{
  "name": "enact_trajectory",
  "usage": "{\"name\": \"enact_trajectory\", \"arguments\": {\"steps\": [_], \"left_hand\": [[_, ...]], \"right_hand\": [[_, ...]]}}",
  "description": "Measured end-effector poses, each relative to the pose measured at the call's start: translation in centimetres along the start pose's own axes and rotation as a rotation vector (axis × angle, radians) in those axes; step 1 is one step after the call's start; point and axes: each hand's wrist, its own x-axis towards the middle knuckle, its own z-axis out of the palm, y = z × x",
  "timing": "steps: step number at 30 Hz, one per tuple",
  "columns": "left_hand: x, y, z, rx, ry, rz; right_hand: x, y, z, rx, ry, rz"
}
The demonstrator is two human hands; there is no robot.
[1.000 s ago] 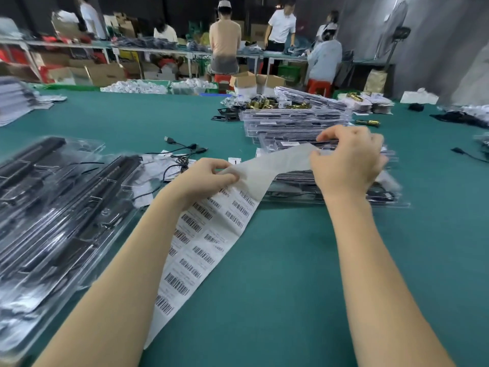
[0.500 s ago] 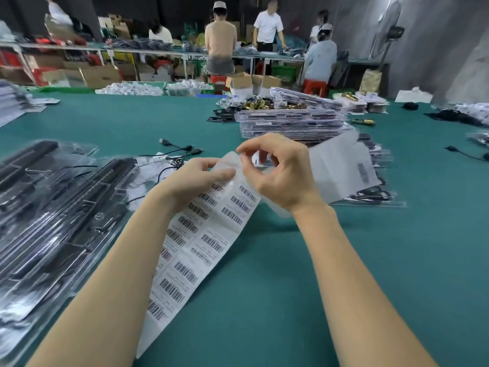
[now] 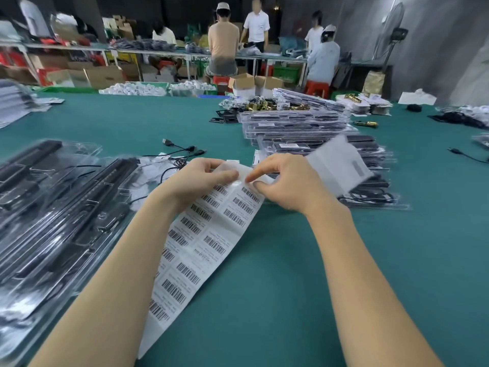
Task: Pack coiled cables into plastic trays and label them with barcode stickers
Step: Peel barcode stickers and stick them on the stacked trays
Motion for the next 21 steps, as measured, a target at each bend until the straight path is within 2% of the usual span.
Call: {"name": "enact_trajectory", "arguments": {"steps": [3,6,8,11,15,18,21], "left_hand": [[-0.1,0.2,0.1,0.003,-0.013,-0.001],[-0.1,0.3,0.2,0.032,-0.018,0.024],[-0.1,0.2,0.2,-0.001,-0.003,0.013],[-0.1,0.2,0.1,-0.004,-0.006,-0.022],[-0.2,0.1,0.1,-0.039,-0.019,-0.054],[-0.2,0.1,0.0,-0.069,-0.024,-0.046],[-0.2,0.1,-0.2,-0.09,-0.037,-0.043]], "right_hand": [[0.2,-0.4,-0.2,0.093,0.074,-0.115],[0.3,-0.9,-0.8,0.246,-0.051,-0.163],[0.1,-0.9,-0.7,0.136,-0.131,-0.126],[0.0,-0.3,-0.6,-0.048,-0.046,-0.002],[0.2,0.5,0.1,-0.108,0.035,0.061],[0.1,0.7,1.2,-0.056,0.023,0.055],[0.1,0.9,2.1,0.146,0.039,0.054]]}}
